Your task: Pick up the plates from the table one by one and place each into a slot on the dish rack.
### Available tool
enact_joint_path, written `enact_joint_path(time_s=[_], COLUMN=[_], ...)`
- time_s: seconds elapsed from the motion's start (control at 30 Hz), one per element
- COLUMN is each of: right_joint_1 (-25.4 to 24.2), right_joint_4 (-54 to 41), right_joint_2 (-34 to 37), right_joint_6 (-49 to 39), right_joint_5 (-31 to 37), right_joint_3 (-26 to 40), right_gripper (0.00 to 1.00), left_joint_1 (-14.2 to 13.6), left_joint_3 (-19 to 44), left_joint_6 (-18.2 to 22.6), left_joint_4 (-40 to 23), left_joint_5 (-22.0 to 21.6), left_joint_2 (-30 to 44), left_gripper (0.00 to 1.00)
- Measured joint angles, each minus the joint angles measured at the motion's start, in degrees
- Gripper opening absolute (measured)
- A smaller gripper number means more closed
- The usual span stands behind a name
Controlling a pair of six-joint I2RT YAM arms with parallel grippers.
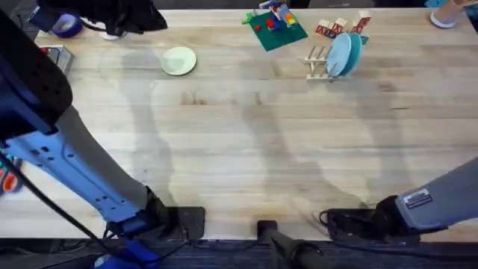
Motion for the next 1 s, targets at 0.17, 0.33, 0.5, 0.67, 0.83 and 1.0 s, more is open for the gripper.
enact_joint_path(time_s=[0.17,0.33,0.5,0.67,0.83,1.0], right_joint_1=[0.0,0.0,0.0,0.0,0.0,0.0], right_joint_4=[0.0,0.0,0.02,0.0,0.01,0.0], right_joint_2=[0.0,0.0,0.0,0.0,0.0,0.0], right_joint_6=[0.0,0.0,0.0,0.0,0.0,0.0], right_joint_5=[0.0,0.0,0.0,0.0,0.0,0.0], right_joint_3=[0.0,0.0,0.0,0.0,0.0,0.0], right_gripper=[0.996,0.996,0.996,0.995,0.995,0.996], left_joint_1=[1.06,3.08,3.39,2.74,2.65,2.65], left_joint_3=[0.0,0.0,0.0,0.0,0.0,0.0], left_joint_6=[0.38,0.52,1.13,1.42,1.49,1.49], left_joint_4=[-3.43,-5.94,-5.88,-4.49,-3.32,-2.61], left_joint_5=[-1.3,-5.8,-7.74,-8.35,-8.66,-8.7], left_joint_2=[1.73,2.48,3.66,5.29,6.09,6.11], left_gripper=[0.04,0.04,0.041,0.042,0.041,0.041])
